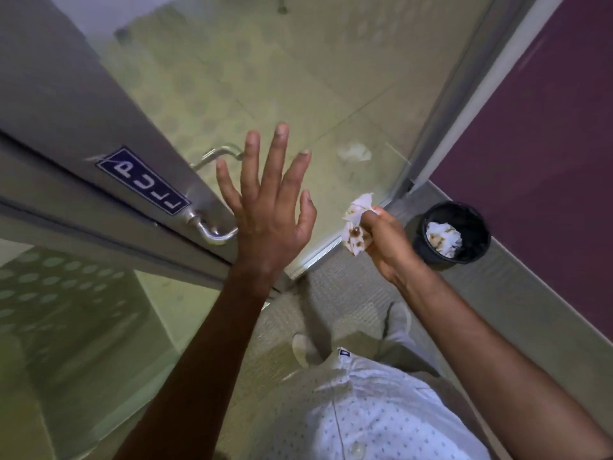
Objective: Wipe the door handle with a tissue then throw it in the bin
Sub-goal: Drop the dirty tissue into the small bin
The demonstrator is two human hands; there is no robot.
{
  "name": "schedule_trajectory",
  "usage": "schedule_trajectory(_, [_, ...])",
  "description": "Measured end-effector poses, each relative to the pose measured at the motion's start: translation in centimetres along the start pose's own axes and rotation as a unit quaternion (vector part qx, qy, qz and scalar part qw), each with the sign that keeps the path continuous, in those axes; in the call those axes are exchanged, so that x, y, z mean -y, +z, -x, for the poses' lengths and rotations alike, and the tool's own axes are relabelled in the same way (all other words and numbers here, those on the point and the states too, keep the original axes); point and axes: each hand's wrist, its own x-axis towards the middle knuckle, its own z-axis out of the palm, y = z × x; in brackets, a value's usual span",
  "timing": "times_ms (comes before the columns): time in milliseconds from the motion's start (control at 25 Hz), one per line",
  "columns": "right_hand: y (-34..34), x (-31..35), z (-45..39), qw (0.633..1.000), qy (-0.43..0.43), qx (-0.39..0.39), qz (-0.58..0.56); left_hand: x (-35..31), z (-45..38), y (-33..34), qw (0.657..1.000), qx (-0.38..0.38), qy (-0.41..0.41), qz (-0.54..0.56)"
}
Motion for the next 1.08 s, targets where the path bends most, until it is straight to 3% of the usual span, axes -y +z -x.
schedule_trajectory(160, [-8.1, 3.1, -2.9, 0.998, 0.030, -0.018, -0.043, -7.8, -1.6, 6.0, 0.990, 0.118, 0.026, 0.067])
schedule_trajectory(240, [-11.5, 4.1, -4.5, 0.999, 0.023, -0.022, -0.013, -10.7, -1.9, 8.9, 0.982, 0.167, 0.019, 0.090])
schedule_trajectory(400, [-21.2, 5.7, -10.1, 0.993, 0.020, -0.102, 0.049, -19.0, -3.3, 17.2, 0.963, 0.246, 0.023, 0.110])
schedule_trajectory(520, [-28.3, 6.0, -14.8, 0.973, 0.021, -0.171, 0.155, -23.6, -4.4, 23.6, 0.920, 0.370, 0.014, 0.124])
schedule_trajectory(720, [-37.9, 5.1, -21.7, 0.918, -0.022, -0.253, 0.305, -29.3, -3.4, 33.6, 0.855, 0.504, 0.016, 0.121])
schedule_trajectory(920, [-45.3, 1.8, -28.0, 0.866, 0.002, -0.281, 0.414, -32.9, -0.4, 40.8, 0.817, 0.557, -0.005, 0.148])
schedule_trajectory(1080, [-49.1, -1.5, -31.9, 0.862, 0.018, -0.306, 0.404, -34.3, 2.5, 44.7, 0.782, 0.604, -0.020, 0.153])
